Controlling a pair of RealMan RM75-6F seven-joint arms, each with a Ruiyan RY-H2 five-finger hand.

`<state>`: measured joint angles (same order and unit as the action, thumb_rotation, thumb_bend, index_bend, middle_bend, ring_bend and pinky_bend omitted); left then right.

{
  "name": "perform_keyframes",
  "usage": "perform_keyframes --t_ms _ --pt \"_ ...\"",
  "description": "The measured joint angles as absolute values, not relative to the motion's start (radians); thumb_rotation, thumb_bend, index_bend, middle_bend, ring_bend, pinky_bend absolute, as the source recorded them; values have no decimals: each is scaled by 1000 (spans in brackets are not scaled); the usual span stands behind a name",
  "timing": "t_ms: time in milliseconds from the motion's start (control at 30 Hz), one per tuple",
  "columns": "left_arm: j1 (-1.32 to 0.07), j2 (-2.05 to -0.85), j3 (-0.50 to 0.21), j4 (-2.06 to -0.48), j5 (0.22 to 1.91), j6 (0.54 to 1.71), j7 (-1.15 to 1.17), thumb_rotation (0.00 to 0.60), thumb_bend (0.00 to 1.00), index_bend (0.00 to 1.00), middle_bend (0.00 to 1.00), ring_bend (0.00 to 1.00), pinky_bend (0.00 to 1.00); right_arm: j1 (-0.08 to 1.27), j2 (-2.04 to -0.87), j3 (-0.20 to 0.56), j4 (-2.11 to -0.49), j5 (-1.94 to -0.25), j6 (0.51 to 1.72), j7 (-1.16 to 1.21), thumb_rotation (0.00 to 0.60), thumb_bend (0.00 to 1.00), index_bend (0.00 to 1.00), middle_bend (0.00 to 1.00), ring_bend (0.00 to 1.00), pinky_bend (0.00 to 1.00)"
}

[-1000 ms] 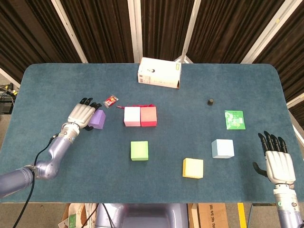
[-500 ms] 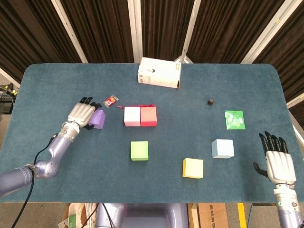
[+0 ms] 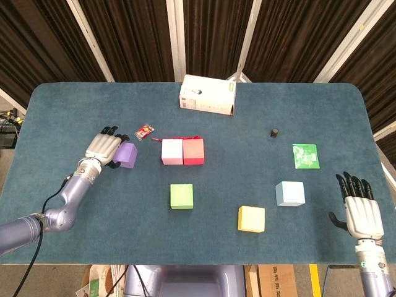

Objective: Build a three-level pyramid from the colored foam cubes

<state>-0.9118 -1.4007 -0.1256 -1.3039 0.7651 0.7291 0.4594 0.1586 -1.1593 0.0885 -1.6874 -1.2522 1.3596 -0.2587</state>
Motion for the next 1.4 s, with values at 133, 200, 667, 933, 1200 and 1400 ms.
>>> perform_keyframes --t_ms 133,200,667,933,1200,1400 --pt "-916 -1400 -120 -1305 757 730 464 600 322 248 274 0 0 159 -1158 90 -1690 -1248 1354 -260 600 290 28 18 0 0" --pt "-917 -1399 -120 -1307 755 731 462 600 324 264 284 0 0 159 -1158 90 -1690 -1247 1353 -261 600 290 28 18 0 0" --pt "-911 -1380 -114 -1320 760 749 446 600 403 343 336 0 0 157 -1151 95 -1696 -1244 1346 -243 600 290 28 18 0 0" --pt "-909 -1342 -152 -1416 735 791 424 600 403 335 320 0 0 154 -1144 97 -1701 -1246 1347 -235 600 290 28 18 0 0" --pt "-935 -1341 -196 -1514 626 925 496 600 402 332 312 0 0 149 -1131 98 -1703 -1249 1347 -212 600 290 28 18 0 0" --pt "-980 -1388 -238 -1546 513 970 559 600 402 332 314 0 0 143 -1121 102 -1702 -1251 1354 -196 600 289 28 18 0 0"
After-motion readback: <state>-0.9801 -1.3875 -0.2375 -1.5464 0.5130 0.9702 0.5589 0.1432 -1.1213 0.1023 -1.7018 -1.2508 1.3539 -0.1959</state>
